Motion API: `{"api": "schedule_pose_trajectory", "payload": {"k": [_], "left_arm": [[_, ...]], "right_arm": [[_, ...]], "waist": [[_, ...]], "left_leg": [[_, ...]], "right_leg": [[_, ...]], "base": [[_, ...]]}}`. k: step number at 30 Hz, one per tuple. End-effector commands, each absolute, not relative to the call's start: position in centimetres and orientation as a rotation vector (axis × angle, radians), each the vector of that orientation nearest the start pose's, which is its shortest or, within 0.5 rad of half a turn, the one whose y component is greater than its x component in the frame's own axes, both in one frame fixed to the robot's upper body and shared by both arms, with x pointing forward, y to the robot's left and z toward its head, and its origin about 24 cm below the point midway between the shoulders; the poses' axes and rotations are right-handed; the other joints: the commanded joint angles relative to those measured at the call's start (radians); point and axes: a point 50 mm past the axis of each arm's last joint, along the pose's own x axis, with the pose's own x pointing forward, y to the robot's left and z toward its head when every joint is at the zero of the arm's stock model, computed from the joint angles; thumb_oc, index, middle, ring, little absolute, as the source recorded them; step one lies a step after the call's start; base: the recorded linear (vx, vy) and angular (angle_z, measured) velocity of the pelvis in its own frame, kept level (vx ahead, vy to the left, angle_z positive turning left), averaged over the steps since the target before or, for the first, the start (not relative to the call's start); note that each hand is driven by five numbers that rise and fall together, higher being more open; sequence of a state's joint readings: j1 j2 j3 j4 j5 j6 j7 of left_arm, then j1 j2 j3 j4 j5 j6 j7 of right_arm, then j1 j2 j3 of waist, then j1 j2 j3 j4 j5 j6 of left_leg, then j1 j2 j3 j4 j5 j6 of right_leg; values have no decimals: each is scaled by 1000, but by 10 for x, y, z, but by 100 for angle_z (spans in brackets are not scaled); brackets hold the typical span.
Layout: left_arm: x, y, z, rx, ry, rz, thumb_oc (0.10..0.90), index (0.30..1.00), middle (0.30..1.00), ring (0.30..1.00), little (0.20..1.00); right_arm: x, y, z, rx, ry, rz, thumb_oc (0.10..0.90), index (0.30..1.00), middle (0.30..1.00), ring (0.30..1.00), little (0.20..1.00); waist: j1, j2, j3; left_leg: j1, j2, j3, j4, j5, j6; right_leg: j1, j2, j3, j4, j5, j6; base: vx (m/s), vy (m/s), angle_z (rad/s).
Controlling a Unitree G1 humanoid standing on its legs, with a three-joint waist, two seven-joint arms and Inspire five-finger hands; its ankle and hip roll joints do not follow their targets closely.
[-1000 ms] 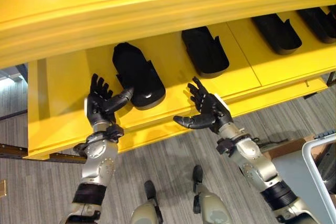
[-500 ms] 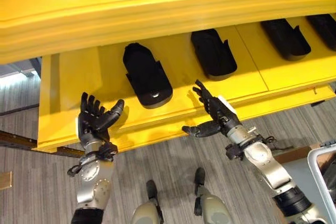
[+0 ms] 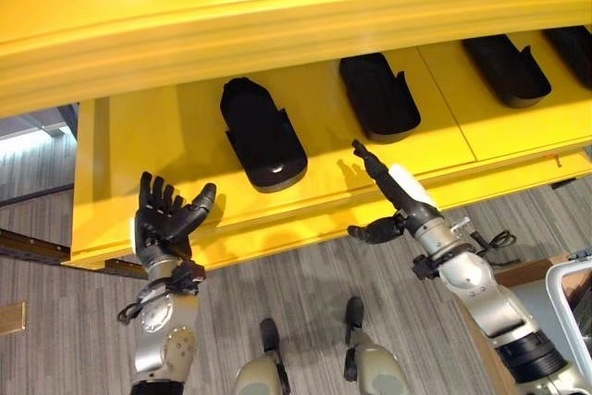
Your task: Move parts from the plastic box to the shelf.
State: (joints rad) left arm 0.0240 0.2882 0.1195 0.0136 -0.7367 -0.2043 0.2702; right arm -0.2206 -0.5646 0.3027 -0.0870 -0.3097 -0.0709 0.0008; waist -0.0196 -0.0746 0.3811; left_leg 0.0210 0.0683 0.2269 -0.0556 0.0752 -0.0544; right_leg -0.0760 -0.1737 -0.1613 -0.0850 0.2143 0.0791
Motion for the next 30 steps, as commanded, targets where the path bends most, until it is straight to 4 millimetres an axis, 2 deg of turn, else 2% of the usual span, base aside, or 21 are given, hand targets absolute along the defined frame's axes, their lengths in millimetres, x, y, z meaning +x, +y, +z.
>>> {"api": "schedule_pose_trajectory", "payload": {"k": [1,11,20,30], "left_arm": [[240,267,108,-363,-427,406,900,1000,1000,1000,1000],[244,264,107,-382,-423,418,900,1000,1000,1000,1000],[248,259,108,-403,-428,415,900,1000,1000,1000,1000],[249,259,108,-412,-428,417,900,1000,1000,1000,1000]], "right_arm": [[274,-137,144,-936,-613,295,900,1000,1000,1000,1000],[280,-127,133,-1047,-605,318,900,1000,1000,1000,1000],[287,-119,128,-1056,-593,323,900,1000,1000,1000,1000],[290,-114,115,-1180,-572,372,900,1000,1000,1000,1000]], "waist": [[20,-40,-123],[26,-31,-120],[29,-25,-117],[33,-20,-113]], "left_leg": [[-19,-11,-64,72,-102,20],[-18,-15,-72,69,-100,22],[-22,-14,-75,74,-99,22],[-24,-15,-81,73,-98,21]], "right_leg": [[9,-165,-3,102,-54,129],[13,-170,-10,103,-55,130],[13,-168,-11,104,-58,129],[14,-171,-18,105,-58,130]], "base": [[-2,11,7],[-2,4,3],[0,0,0],[0,0,0]]}}
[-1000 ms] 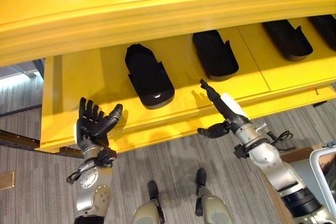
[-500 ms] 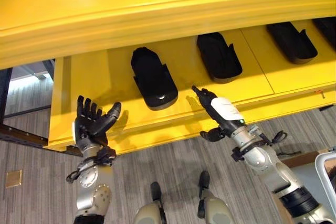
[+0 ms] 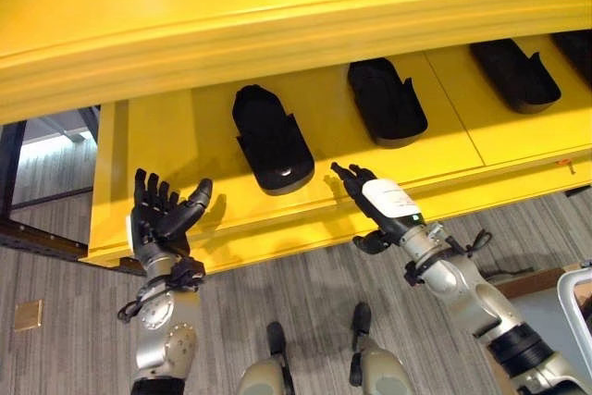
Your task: Move parts from the plastic box to the shelf.
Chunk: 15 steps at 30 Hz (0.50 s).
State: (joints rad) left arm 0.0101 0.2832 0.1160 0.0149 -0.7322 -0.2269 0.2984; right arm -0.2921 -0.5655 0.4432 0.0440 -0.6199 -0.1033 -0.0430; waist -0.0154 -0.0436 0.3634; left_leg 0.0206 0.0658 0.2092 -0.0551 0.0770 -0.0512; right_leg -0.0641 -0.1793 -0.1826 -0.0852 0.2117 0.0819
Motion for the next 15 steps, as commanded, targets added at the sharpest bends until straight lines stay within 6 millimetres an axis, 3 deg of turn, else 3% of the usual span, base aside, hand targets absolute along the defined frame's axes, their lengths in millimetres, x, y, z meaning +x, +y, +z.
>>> {"api": "schedule_pose_trajectory", "payload": {"k": [1,15], "left_arm": [[249,260,108,-414,-428,421,900,1000,1000,1000,1000],[251,259,109,-435,-436,411,900,1000,1000,1000,1000]], "right_arm": [[291,-113,113,-1187,-567,378,900,1000,1000,1000,1000],[295,-98,101,-1310,-568,489,900,1000,1000,1000,1000]], "waist": [[30,-51,-95],[41,-49,-90]], "left_leg": [[-24,-12,-63,74,-101,17],[-29,-11,-68,77,-101,16]], "right_leg": [[2,-164,4,105,-56,127],[3,-162,2,104,-57,125]], "base": [[0,0,0],[-1,-1,1]]}}
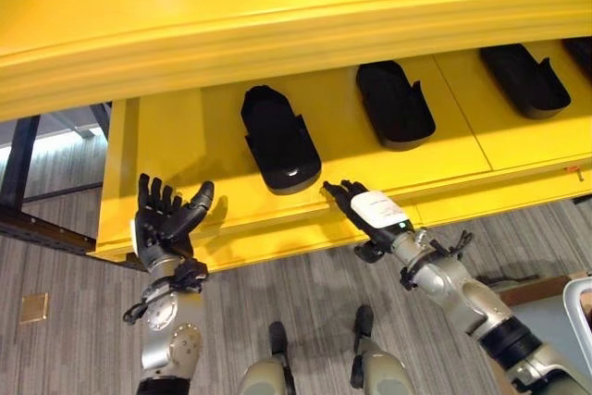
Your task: Move parts from the plastic box to the shelf.
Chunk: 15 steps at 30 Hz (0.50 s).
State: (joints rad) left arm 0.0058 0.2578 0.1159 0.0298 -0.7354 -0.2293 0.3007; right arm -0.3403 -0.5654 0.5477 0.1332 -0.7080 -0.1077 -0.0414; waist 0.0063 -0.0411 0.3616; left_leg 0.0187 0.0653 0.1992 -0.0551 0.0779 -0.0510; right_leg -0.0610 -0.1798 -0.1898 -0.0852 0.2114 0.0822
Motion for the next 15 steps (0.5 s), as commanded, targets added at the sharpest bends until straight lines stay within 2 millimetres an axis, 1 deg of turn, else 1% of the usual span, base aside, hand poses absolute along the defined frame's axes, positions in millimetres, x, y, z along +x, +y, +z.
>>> {"api": "schedule_pose_trajectory", "payload": {"k": [1,11,12,15], "left_arm": [[251,259,109,-435,-437,411,900,1000,1000,1000,1000],[252,259,108,-445,-430,409,900,1000,1000,1000,1000],[252,259,108,-449,-434,408,900,1000,1000,1000,1000],[252,259,108,-449,-434,406,900,1000,1000,1000,1000]], "right_arm": [[295,-98,100,-1312,-567,494,900,1000,1000,1000,1000],[296,-90,94,-1334,-557,547,900,1000,1000,1000,1000],[297,-86,95,-1350,-569,564,900,1000,1000,1000,1000],[299,-83,94,-1378,-576,580,900,1000,1000,1000,1000]], "waist": [[20,-52,-87],[28,-55,-85],[32,-55,-84],[37,-56,-83]], "left_leg": [[-28,-10,-58,77,-102,16],[-31,-10,-62,81,-103,15],[-32,-12,-63,81,-103,16],[-35,-14,-63,81,-103,16]], "right_leg": [[0,-161,10,103,-57,124],[1,-162,7,106,-59,124],[2,-162,5,105,-59,124],[0,-162,4,105,-58,124]], "base": [[0,0,0],[0,-1,1],[0,0,0],[0,0,0]]}}
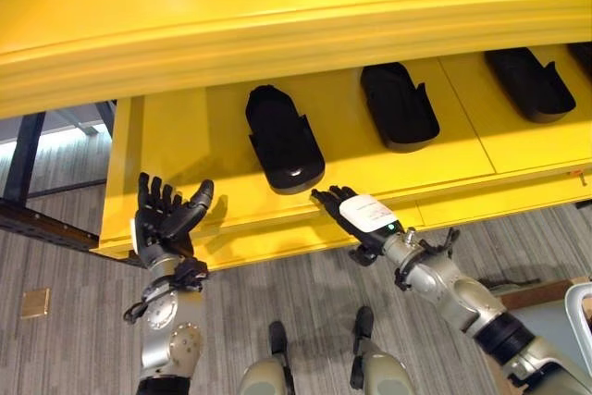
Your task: Move parts from the plastic box to the shelf.
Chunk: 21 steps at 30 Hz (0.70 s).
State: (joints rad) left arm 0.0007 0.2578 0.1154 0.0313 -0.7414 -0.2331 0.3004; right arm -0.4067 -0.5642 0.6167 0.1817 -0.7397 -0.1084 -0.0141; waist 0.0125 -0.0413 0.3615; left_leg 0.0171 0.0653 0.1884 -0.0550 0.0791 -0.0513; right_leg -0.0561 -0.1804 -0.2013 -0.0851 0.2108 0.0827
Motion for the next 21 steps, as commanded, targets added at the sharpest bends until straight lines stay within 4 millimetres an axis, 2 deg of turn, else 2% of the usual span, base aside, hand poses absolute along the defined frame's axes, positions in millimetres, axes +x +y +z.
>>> {"api": "schedule_pose_trajectory", "payload": {"k": [1,21], "left_arm": [[252,259,108,-449,-434,407,900,1000,1000,1000,1000],[249,263,108,-449,-440,409,900,1000,1000,1000,1000]], "right_arm": [[299,-82,94,-1378,-576,580,900,1000,1000,1000,1000],[311,-77,84,-1532,-550,647,900,1000,1000,1000,1000]], "waist": [[30,-55,-83],[60,-63,-72]], "left_leg": [[-33,-14,-53,81,-104,16],[-48,-17,-68,85,-103,17]], "right_leg": [[-5,-161,16,105,-58,124],[-4,-165,2,103,-55,122]], "base": [[0,0,0],[0,1,2]]}}
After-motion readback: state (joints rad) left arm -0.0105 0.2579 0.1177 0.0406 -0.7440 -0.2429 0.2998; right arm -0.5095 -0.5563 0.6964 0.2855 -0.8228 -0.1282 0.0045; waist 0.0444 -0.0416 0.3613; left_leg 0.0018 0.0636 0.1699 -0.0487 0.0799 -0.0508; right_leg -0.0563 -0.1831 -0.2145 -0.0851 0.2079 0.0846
